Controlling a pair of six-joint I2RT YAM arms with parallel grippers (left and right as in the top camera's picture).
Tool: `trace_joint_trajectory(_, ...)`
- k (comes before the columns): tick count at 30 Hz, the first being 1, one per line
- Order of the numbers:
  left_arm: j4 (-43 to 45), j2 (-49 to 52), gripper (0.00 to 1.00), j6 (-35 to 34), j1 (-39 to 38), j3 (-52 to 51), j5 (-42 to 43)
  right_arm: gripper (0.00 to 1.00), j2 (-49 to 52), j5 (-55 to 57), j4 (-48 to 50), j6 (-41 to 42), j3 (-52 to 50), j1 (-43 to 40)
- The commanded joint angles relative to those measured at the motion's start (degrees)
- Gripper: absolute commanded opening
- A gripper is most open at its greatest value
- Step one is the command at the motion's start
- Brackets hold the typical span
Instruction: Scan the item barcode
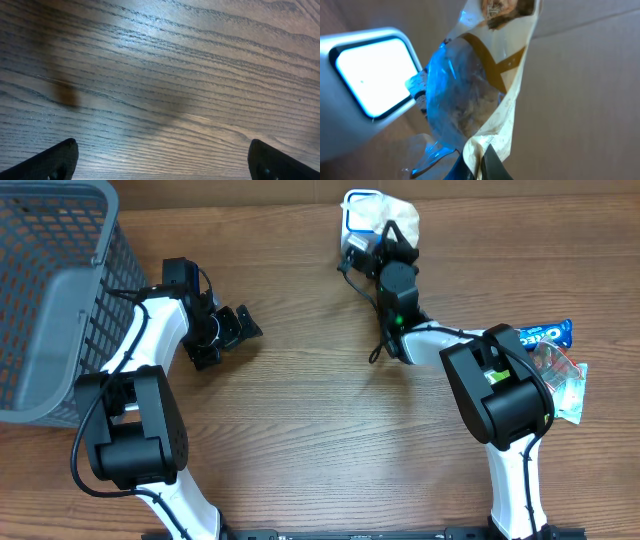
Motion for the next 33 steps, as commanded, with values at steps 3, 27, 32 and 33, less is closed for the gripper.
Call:
trace_joint_trajectory(3, 0.09, 0.02, 1.0, 0.09, -0.15, 0.83, -0.33, 0.04, 1.2, -2.34, -3.1, 2.32, 8.15, -0.39)
trace_joint_trajectory(27, 0.09, 0.02, 1.0, 0.07, -0.15, 0.83, -0.33, 0.04, 3.28, -4.28, -5.53, 2.27, 12.85, -3.96)
trace_joint_trajectory(32, 0.09, 0.02, 1.0, 0.07, -0.15, 0.83, -0.33, 0.04, 3.28, -4.22, -5.53, 2.45, 12.85, -3.89)
trace_joint_trajectory(33, 0.09, 0.02, 1.0, 0.09, -0.15, 0.83, -0.35, 0.04, 3.28, -4.22, -5.53, 2.73, 12.85, -3.89)
